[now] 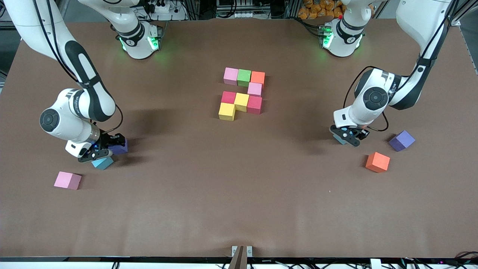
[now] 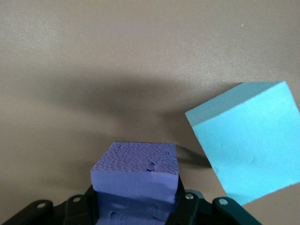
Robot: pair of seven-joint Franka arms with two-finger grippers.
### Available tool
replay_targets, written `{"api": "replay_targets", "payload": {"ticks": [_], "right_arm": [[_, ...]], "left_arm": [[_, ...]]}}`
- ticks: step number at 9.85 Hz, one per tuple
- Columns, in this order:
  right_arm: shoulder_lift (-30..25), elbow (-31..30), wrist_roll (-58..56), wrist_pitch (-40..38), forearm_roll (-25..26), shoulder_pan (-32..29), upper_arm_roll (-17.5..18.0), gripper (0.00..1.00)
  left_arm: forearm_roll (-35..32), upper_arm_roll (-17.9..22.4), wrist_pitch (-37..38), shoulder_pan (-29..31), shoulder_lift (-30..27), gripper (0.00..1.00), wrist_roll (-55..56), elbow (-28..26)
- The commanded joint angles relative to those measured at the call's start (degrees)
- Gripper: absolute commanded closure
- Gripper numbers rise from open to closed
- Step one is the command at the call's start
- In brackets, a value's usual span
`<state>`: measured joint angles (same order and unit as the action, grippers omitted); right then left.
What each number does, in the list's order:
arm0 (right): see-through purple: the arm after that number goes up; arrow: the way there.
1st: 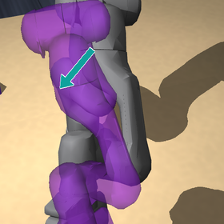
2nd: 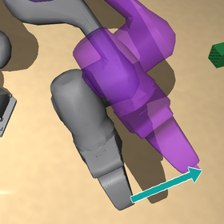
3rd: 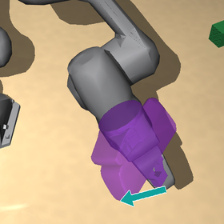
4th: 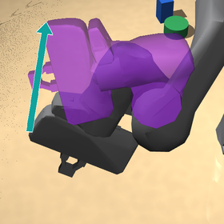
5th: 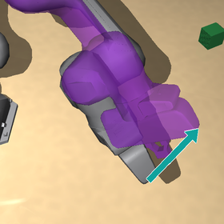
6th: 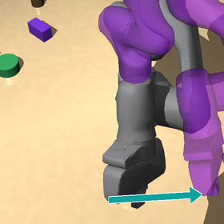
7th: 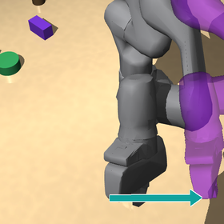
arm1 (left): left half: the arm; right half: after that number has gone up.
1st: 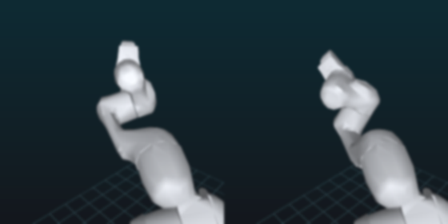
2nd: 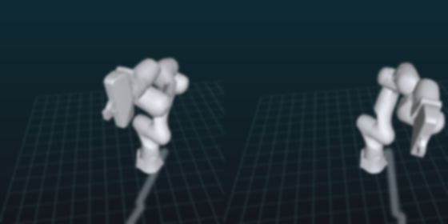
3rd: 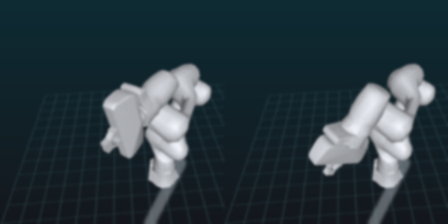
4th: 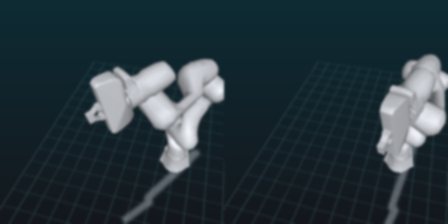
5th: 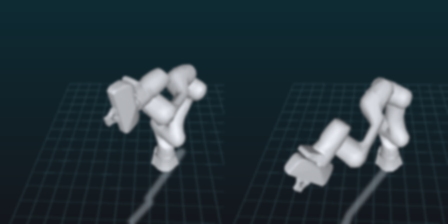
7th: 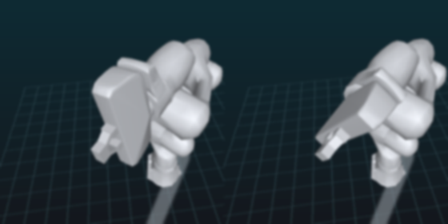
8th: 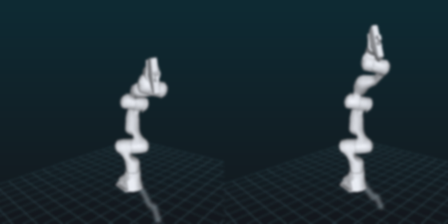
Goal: Form number 2 with 11 blocks
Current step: 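Reach and grasp the purple cube with the right gripper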
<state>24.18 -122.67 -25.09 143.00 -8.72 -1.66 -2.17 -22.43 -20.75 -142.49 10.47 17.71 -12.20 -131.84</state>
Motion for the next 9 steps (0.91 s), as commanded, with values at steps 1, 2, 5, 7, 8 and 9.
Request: {"api": "replay_targets", "payload": {"ticks": [1,2,5,7,8,9], "right_arm": [[-1.3,0.4,-0.4,-1.9,-1.5,1.0,0.7,0.73],[-1.9,0.5,2.0,-2.1,-1.5,2.1,1.2,0.73],[-3.2,0.4,11.1,-2.0,-1.5,7.8,1.3,0.73],[-4.3,0.2,20.6,-2.2,-1.5,13.7,1.3,0.73],[-4.5,0.2,26.1,-2.1,-1.5,17.0,1.2,0.73],[-4.5,0.2,30.6,-1.7,-1.5,19.4,1.3,0.73]], "left_arm": [[-1.6,0.1,-1.8,0.1,2.1,0.23,0.8,0.7],[-1.6,0.1,-2.6,0.1,2.4,0.23,0.8,0.7],[-1.6,0.2,-3.1,0.1,2.8,0.37,0.8,1.1],[-1.4,0.2,-3.4,0.0,3.2,0.8,0.8,1.8],[-1.1,0.2,-3.4,-0.2,3.4,0.99,0.8,2.4],[-0.4,0.1,-3.4,-0.5,3.4,1.0,1.0,3.0]]}}
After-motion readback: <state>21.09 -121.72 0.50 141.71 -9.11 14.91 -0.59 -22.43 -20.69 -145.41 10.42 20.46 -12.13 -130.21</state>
